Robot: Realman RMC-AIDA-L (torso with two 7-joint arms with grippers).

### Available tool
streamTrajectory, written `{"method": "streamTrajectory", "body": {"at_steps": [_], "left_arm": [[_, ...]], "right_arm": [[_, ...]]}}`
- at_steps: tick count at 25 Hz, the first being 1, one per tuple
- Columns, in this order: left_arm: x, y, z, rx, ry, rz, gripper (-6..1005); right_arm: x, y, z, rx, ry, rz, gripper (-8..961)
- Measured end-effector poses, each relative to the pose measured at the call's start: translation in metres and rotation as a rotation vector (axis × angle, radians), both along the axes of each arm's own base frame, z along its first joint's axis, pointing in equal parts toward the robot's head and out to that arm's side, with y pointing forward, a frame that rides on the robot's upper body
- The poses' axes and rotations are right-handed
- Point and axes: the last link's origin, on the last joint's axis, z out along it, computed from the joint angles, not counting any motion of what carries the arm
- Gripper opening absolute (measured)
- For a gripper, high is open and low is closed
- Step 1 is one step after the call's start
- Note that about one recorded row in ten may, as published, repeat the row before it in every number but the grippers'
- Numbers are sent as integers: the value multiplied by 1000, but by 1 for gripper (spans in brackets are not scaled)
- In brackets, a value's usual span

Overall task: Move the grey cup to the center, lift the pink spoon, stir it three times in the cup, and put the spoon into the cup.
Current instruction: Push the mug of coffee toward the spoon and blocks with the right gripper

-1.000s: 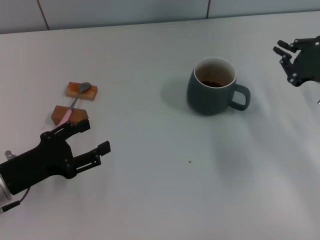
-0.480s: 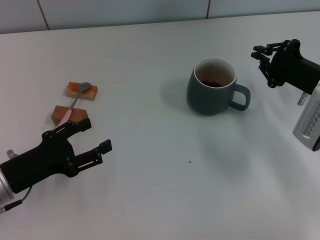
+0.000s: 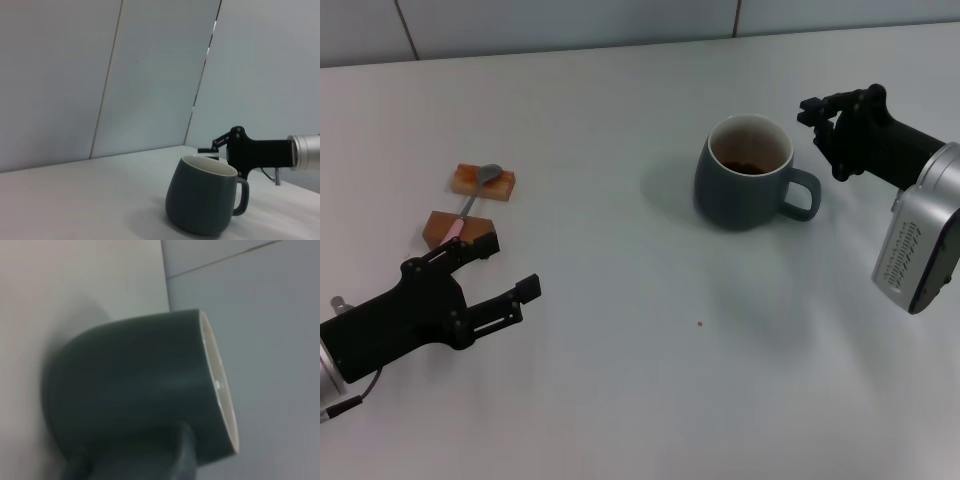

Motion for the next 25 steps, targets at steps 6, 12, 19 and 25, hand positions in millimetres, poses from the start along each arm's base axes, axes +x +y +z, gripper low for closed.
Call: {"method": "streamTrajectory", "body": {"at_steps": [6,12,19,25], "left_arm": [[-1,1,2,9,0,2,840],[-1,1,2,9,3,0,840],[-1,1,3,9,4,-2,840],[-1,0,2,8,1,-4,840]], "right_arm": [[-2,-3,-10,-41,-13,5,91],[-2,-7,-18,-65,-12,0,91],[-5,-8,-23,-79,-2,3,91],[-14,-6,-28,-95,12,19,92]]}}
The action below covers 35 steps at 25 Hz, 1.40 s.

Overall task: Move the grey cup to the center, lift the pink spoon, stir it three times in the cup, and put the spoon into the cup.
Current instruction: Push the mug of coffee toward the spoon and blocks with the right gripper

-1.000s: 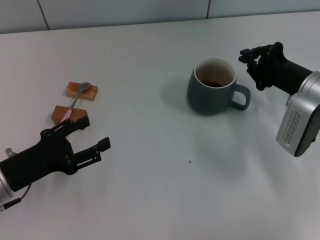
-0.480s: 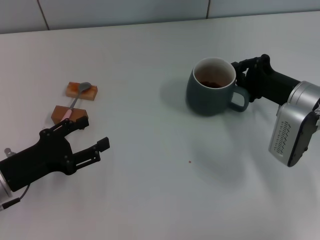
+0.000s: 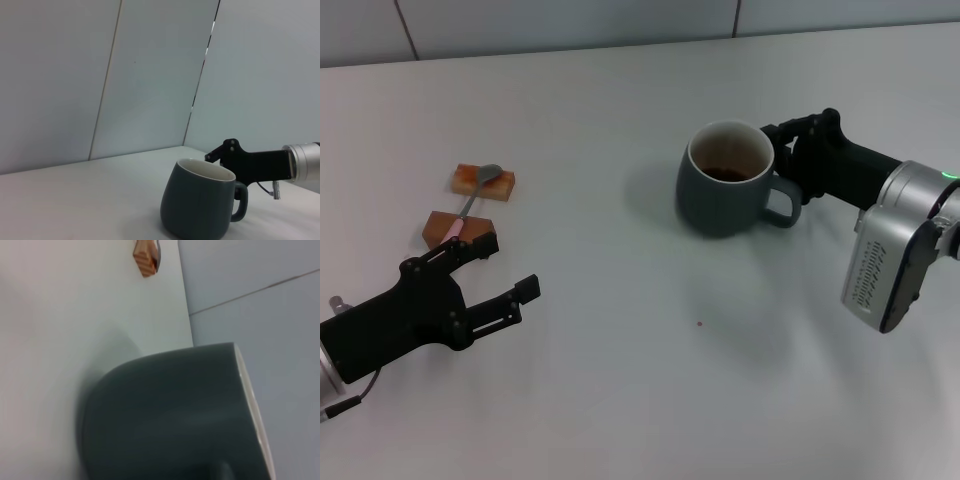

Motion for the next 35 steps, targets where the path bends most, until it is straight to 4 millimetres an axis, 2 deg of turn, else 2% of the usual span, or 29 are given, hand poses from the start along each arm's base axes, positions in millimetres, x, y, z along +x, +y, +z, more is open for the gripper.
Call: {"method": "streamTrajectory", "body": {"at_steps": [35], "left_arm": [[0,-2,-1,5,2,-5,840]], "right_arm": [[-52,-1,-44,-139,101,61,92]]}}
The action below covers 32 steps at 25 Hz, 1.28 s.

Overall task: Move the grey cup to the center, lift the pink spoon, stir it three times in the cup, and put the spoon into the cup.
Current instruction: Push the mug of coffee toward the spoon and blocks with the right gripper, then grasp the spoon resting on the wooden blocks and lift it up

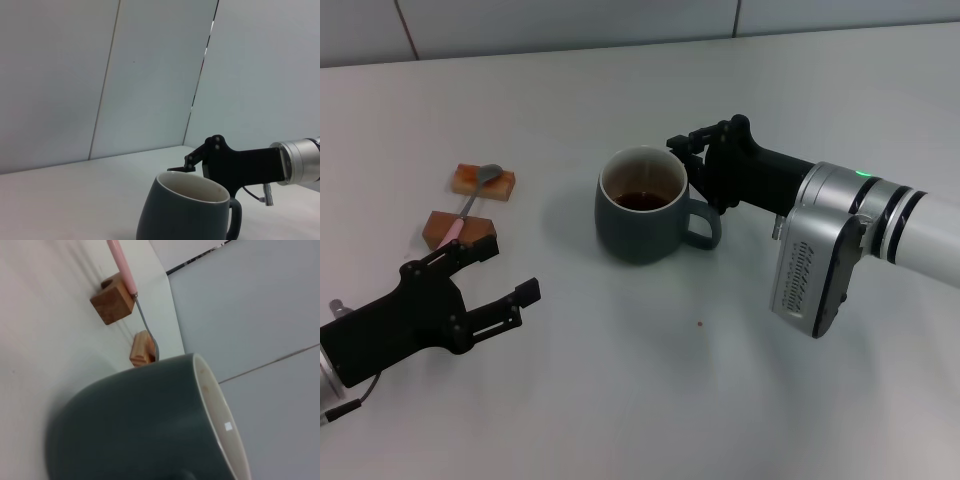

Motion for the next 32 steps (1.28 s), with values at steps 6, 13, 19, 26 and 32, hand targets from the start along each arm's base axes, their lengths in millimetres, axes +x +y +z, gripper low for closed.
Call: {"method": "streamTrajectory", "body": {"at_steps": [6,13,19,26,32], "left_arm": [[-1,-2,0,-1,-1,3,839],[-1,-2,0,-1,-2,3,839],[0,-1,1,5,-5,2,838],[-2,3,7,34,-11,11,838],[0,5,7,36,-12,6,838]], "right_arm": [[2,2,13,62,96,-37,91],[18,11,66,89,451,-238,88],[40,-2,104,-59,798,-463,86],[61,-43,116,-303,863,-622,91],[69,-60,105,-429,743,-719,98]]}}
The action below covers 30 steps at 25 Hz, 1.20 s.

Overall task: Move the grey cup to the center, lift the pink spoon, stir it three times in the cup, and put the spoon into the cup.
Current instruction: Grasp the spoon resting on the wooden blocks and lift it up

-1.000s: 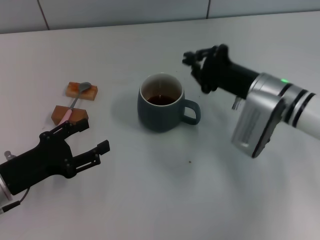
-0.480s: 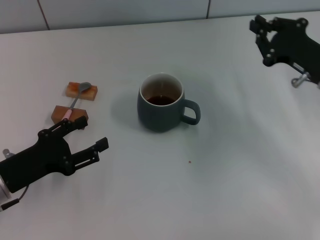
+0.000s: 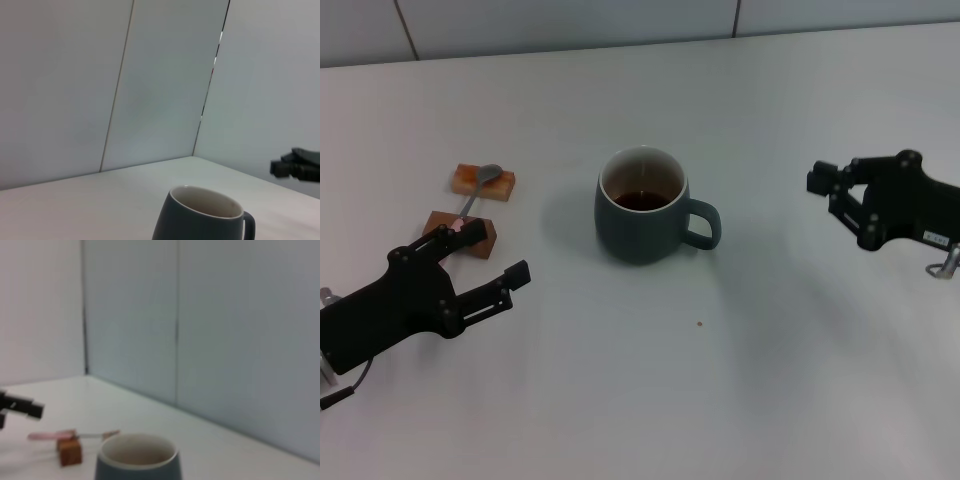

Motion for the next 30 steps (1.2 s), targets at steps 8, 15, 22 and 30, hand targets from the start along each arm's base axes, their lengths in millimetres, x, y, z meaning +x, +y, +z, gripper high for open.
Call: {"method": "streamTrajectory", "body": {"at_steps": [8,15,22,30], "left_arm": [[2,2,0,0,-1,-6,837],[0,0,0,-1,-1,1,836],[-1,-1,0,-1,-2,6,836],[-1,-1,-1,-2,-2,7,835]], "right_arm": [[0,-3,-20,-89,-80,14,108],[0,-5,-26,-115,-100,15,116],[5,-9,-27,-98,-116,20,377],[5,-11,-29,-83,-111,32,550]]}}
